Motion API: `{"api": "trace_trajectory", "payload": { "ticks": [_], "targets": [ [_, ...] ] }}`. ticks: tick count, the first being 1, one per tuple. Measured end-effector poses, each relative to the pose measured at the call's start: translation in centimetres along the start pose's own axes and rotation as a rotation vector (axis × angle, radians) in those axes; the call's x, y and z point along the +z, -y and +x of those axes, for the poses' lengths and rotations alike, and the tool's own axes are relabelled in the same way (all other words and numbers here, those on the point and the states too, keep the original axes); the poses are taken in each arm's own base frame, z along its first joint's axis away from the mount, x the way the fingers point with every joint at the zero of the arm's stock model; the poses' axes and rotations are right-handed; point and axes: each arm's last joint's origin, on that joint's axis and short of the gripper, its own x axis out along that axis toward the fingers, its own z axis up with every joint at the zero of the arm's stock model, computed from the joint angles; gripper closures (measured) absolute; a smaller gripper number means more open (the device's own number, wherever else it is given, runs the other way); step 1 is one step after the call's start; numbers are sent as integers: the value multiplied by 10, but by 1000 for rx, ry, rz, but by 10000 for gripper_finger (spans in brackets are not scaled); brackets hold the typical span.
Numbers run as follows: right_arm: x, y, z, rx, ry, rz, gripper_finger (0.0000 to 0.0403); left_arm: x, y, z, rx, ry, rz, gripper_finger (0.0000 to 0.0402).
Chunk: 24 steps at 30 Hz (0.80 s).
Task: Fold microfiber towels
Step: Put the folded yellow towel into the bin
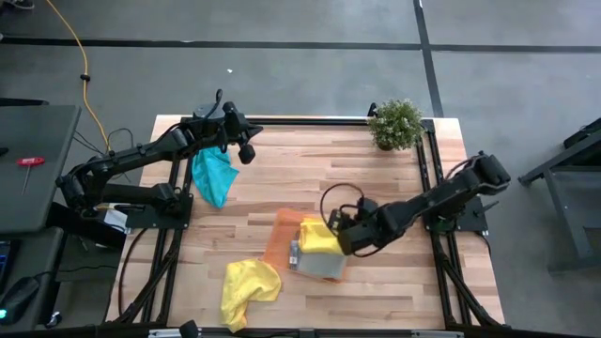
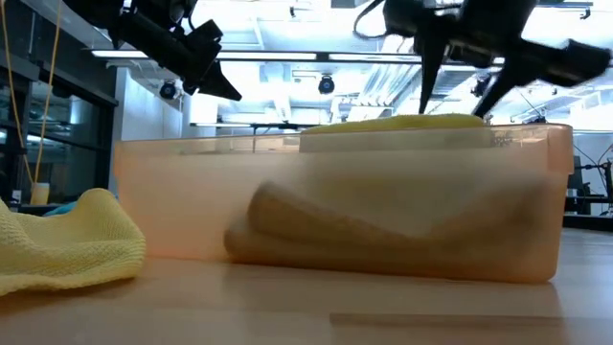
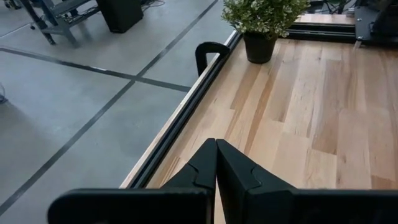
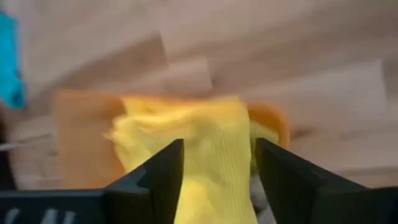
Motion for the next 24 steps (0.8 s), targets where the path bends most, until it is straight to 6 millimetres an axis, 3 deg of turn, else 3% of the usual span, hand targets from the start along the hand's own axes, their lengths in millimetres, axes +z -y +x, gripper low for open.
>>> {"api": "trace_trajectory", "payload": {
  "ticks": [4, 8, 11, 17, 24],
  "targets": [
    [21, -6, -22, 61, 26, -107, 193, 0, 0, 0, 3, -1, 0, 401],
    [30, -27, -28, 185, -139, -464, 200, 0, 0, 0, 3, -1, 0, 401],
    [30, -44, -17, 303, -290, -725, 237, 0, 0, 0, 2, -1, 0, 402],
    [27, -53, 21, 366, -480, -1152, 385, 0, 0, 0, 2, -4, 0, 401],
    [22, -62, 36, 457, -513, -1498, 400, -1, 0, 0, 1, -6, -1, 402]
  ]
}}
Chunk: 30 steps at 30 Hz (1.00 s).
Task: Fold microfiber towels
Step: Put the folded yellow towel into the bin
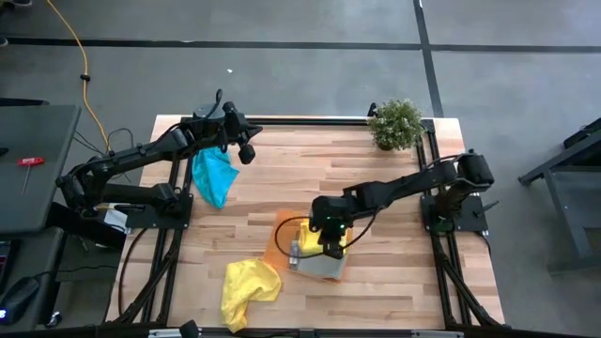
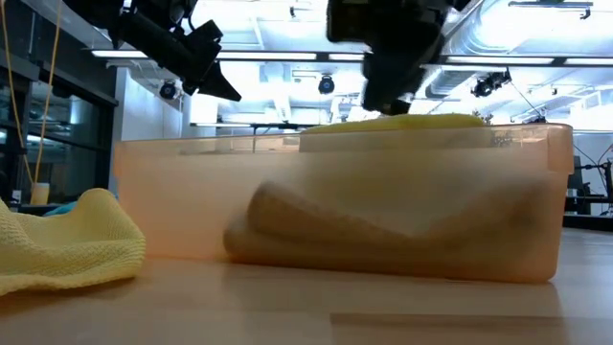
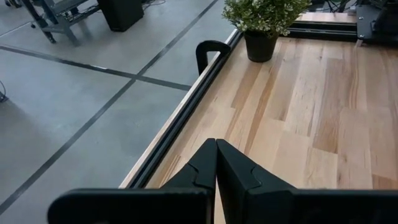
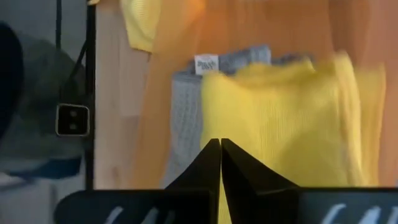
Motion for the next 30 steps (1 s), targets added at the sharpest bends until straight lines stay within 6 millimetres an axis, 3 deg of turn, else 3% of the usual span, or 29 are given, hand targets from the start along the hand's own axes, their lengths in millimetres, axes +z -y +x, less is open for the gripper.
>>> {"api": "trace_trajectory", "payload": {
  "ticks": [7, 13, 17, 25, 30],
  "targets": [
    [15, 3, 21, -54, -39, -239, 402, -1, 0, 0, -2, -9, -24, 402],
    [18, 13, 51, -125, -101, -311, 402, -4, 1, 0, -8, -42, -31, 402],
    [21, 20, 51, -187, -88, -266, 403, -5, 1, 0, -7, -53, -30, 401],
    [22, 37, 46, -310, -78, 17, 403, -5, 1, 0, -3, -52, -30, 401],
    [18, 27, 49, -240, -112, -56, 403, -5, 1, 0, -3, -52, -30, 401]
  ]
}}
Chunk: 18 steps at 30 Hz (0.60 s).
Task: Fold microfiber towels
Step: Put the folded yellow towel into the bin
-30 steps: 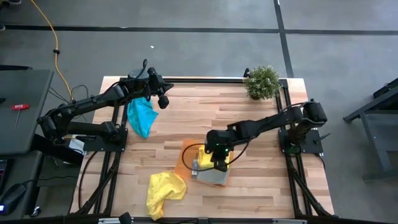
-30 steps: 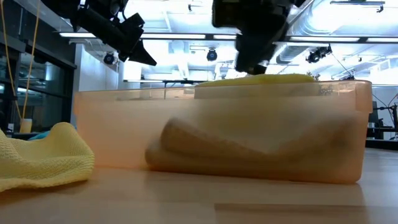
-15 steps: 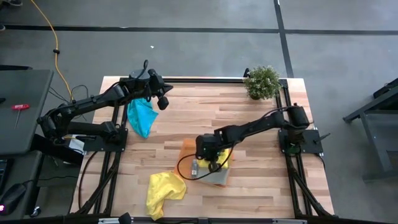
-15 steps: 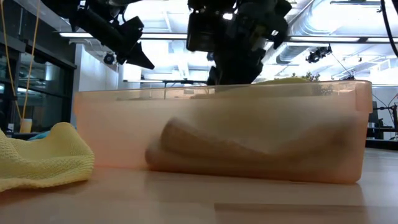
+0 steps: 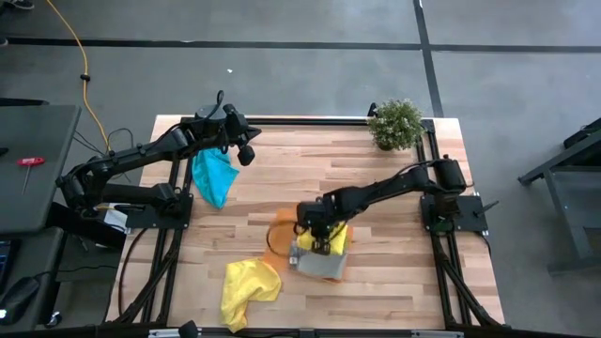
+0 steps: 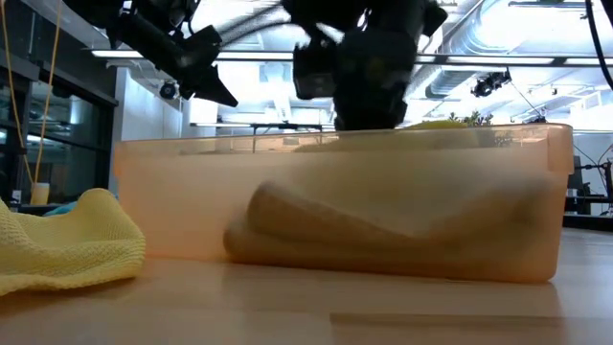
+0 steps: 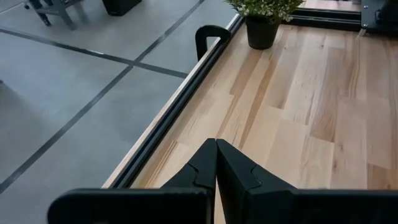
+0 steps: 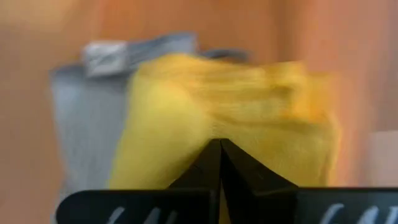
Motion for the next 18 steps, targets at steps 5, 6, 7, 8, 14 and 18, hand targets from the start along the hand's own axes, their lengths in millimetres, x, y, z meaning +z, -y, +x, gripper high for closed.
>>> {"api": "trace_trajectory", "payload": {
  "ticks": [5, 6, 7, 8, 14, 18],
  "targets": [
    [-7, -14, 2, 10, -28, -69, 403, 0, 0, 0, 0, 0, 0, 401],
    [-7, -14, 0, 4, -28, -64, 403, 0, 0, 0, 0, 0, 0, 402],
    [-8, -13, -3, -7, -30, -56, 403, 0, 0, 0, 0, 0, 0, 401],
    [-8, -12, -10, -19, -21, -48, 403, 0, 0, 0, 1, 1, 0, 401],
    [-16, -7, -51, -93, -33, -13, 403, 0, 0, 0, 0, 1, 27, 401],
    [-27, -20, -56, -83, -86, -40, 403, 0, 0, 0, 0, 1, 34, 402]
  ]
}}
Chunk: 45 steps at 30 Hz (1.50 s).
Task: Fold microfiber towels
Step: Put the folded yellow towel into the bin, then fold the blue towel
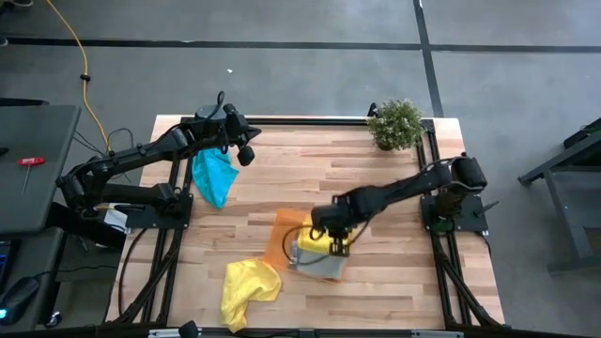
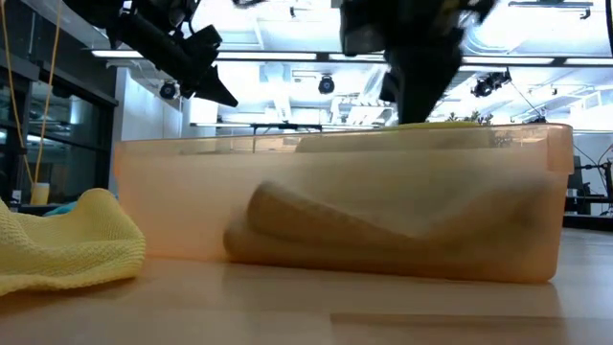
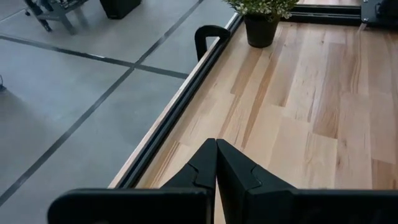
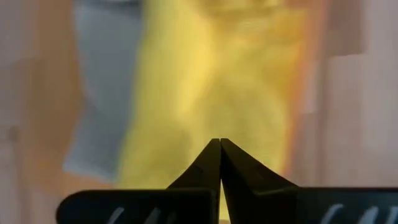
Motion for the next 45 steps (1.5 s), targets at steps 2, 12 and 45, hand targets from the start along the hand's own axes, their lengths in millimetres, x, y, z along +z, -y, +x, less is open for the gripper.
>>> {"api": "trace_trajectory", "payload": {
  "ticks": [2, 12, 45],
  "targets": [
    [-2, -9, 3, 11, -3, -19, 403, 0, 0, 0, 0, 0, 0, 401],
    [-7, -33, 41, 40, -92, -59, 403, 0, 0, 0, -4, 1, -9, 402],
    [-59, 126, -45, 100, 822, 511, 403, -10, 12, -38, -208, 28, -159, 401]
  ]
}}
